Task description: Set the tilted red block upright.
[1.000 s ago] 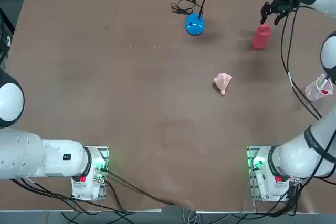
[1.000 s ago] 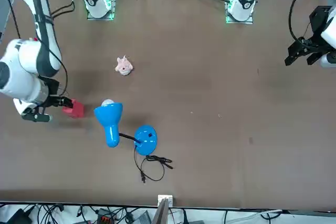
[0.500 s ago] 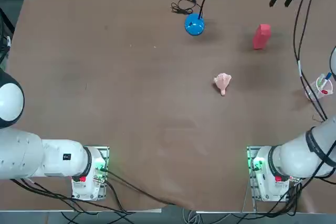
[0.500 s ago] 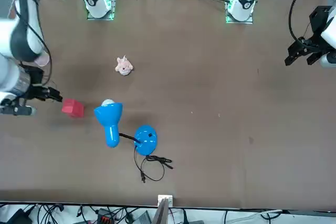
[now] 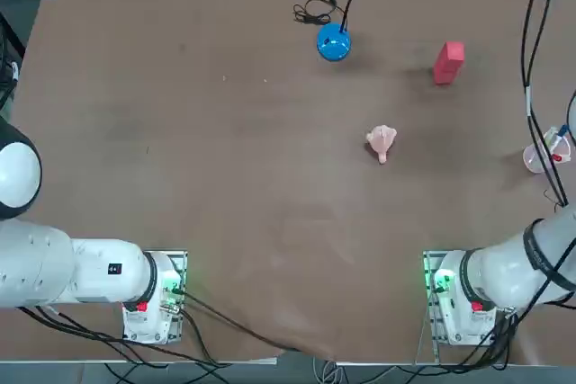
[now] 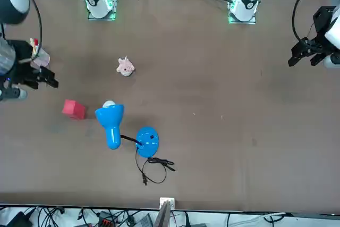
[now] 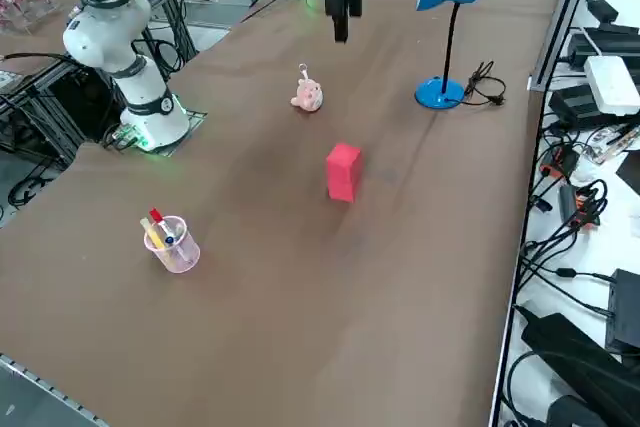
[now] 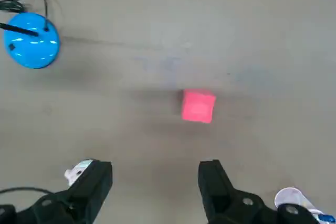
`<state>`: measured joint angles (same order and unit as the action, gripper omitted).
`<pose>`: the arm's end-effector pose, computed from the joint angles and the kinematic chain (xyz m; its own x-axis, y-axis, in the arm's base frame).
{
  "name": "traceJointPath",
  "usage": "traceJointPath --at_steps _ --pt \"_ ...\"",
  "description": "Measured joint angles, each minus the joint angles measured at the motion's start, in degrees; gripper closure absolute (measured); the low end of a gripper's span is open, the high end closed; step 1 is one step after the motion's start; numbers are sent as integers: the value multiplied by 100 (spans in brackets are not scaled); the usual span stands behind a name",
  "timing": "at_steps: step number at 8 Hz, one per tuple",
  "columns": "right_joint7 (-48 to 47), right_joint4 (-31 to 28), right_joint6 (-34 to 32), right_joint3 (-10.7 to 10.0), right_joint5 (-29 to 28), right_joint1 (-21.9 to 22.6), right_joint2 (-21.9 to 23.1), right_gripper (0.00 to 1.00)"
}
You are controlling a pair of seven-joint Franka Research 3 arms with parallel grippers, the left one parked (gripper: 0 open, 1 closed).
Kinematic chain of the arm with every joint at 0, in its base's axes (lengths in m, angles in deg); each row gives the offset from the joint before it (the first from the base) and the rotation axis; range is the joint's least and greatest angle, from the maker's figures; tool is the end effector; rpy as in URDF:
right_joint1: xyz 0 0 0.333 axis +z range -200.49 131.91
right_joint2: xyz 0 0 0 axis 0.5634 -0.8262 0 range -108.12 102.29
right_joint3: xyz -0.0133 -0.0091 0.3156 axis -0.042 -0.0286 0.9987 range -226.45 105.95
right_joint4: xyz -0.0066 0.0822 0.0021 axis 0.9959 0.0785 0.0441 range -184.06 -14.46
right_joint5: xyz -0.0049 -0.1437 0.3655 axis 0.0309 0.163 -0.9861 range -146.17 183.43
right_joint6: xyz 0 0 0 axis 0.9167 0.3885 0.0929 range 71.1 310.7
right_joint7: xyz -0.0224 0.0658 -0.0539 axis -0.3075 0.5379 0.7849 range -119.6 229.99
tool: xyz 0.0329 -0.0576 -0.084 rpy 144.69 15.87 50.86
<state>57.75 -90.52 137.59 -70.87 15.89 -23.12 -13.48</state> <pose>0.6110 0.0211 0.5808 0.9982 0.0551 -0.0248 0.0547 -0.9984 -0.0151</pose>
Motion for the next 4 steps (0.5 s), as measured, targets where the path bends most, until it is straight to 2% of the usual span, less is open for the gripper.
traceJointPath --at_steps 2,4 --pt "0 -195 -141 -36 2 -1 374 0" --pt "0 -738 -161 -83 13 -31 917 0"
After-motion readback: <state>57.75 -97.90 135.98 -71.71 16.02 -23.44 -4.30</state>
